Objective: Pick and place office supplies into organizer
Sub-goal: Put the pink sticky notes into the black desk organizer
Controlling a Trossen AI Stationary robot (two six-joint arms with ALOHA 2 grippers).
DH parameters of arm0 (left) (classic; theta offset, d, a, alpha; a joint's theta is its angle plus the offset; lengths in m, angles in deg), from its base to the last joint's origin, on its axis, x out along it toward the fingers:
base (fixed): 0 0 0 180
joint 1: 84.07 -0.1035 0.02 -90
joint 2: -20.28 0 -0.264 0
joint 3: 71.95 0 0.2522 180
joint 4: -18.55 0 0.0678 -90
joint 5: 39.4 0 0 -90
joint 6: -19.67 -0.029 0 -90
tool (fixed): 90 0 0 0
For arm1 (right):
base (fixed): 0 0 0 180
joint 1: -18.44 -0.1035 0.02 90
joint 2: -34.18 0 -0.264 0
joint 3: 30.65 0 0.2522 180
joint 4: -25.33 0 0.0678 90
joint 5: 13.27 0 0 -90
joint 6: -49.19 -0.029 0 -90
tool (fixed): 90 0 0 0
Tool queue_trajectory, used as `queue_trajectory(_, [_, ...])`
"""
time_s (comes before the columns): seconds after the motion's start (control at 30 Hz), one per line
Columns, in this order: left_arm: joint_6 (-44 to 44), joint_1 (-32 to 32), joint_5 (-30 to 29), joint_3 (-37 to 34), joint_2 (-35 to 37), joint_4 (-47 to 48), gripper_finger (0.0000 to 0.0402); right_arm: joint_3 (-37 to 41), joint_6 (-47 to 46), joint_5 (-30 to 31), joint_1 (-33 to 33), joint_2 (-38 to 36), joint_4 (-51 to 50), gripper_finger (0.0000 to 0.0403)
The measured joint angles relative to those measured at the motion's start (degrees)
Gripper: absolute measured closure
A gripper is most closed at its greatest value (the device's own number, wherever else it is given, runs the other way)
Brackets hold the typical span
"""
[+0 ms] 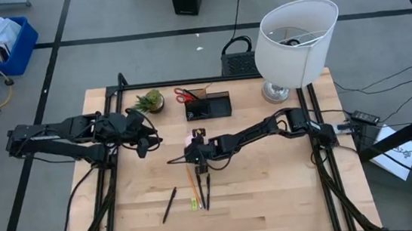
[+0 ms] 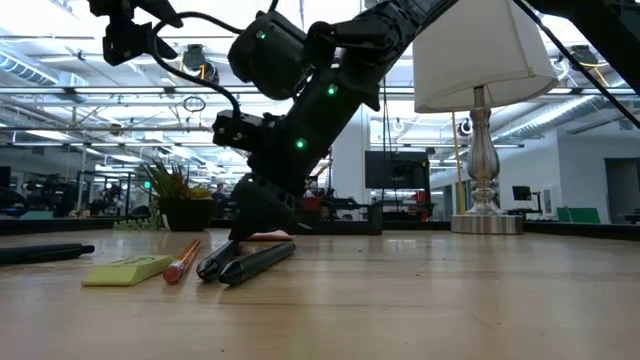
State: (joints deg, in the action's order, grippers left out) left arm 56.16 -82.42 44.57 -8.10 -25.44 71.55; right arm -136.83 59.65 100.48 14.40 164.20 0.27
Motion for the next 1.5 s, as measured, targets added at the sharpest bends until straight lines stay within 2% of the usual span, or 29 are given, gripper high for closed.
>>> queue_trajectory(0.33, [0.0,0.0,0.0,0.0,0.0,0.0,0.0169,0.0,-1.0,-0.2,1.2,0.0,-1.0,0.0275])
queue_trajectory(0.67, [0.0,0.0,0.0,0.0,0.0,0.0,0.0169,0.0,-9.4,-3.0,1.2,0.1,-1.1,0.0395])
queue_trajectory(0.83, [0.0,0.0,0.0,0.0,0.0,-0.1,0.0169,0.1,-14.8,-2.0,0.7,-1.1,-4.6,0.0398])
queue_trajectory(1.0, [-0.4,0.0,0.0,0.0,0.0,-0.2,0.0169,0.3,-18.9,3.9,-1.0,-4.2,-12.0,0.0398])
queue_trajectory(1.17, [-1.4,0.0,0.0,0.0,0.0,-0.6,0.0169,0.2,-22.8,5.9,-3.2,-9.4,-16.9,0.0400])
queue_trajectory(1.33, [-1.7,0.0,0.0,0.0,0.0,-0.6,0.0169,0.2,-23.5,10.7,-4.8,-14.3,-21.5,0.0401])
queue_trajectory(1.5, [-1.8,-0.1,-0.3,0.0,0.0,-1.1,0.0170,0.1,-23.5,11.2,-4.3,-17.6,-27.5,0.0402])
